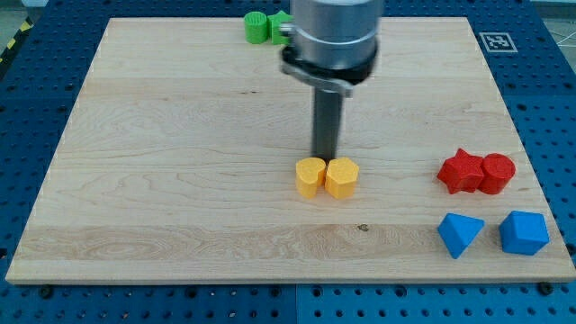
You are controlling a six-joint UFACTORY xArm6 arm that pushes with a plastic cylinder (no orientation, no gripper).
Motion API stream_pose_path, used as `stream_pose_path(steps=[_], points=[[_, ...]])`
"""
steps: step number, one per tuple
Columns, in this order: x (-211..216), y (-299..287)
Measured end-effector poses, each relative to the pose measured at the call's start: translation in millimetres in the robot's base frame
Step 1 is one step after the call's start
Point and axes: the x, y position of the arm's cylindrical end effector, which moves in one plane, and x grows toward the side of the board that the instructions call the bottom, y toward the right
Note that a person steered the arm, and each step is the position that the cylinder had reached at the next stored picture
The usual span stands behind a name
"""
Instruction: Move the blue triangle towards the blue cube
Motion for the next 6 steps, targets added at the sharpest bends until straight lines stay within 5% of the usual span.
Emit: stream_pose_path(steps=[2,6], points=[[19.2,50.3],[114.2,51.1]])
